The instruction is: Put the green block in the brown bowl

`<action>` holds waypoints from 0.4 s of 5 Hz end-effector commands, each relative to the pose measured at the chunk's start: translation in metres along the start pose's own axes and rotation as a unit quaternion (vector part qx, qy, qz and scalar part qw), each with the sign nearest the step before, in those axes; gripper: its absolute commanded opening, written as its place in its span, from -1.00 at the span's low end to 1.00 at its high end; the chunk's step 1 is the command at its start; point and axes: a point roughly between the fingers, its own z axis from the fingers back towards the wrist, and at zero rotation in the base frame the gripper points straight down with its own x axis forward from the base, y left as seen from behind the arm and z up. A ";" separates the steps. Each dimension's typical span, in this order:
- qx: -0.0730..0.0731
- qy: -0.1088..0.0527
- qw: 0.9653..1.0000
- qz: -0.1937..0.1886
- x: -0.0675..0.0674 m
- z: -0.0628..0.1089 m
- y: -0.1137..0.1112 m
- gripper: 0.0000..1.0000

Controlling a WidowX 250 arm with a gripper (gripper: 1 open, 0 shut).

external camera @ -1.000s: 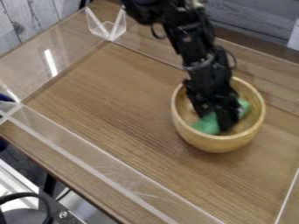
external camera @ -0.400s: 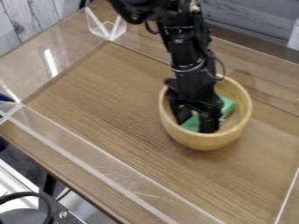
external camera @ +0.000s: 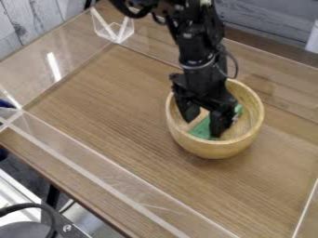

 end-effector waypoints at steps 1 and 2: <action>0.009 -0.052 0.999 0.009 0.031 0.033 -0.003 1.00; 0.022 -0.068 0.997 0.014 0.035 0.059 -0.011 1.00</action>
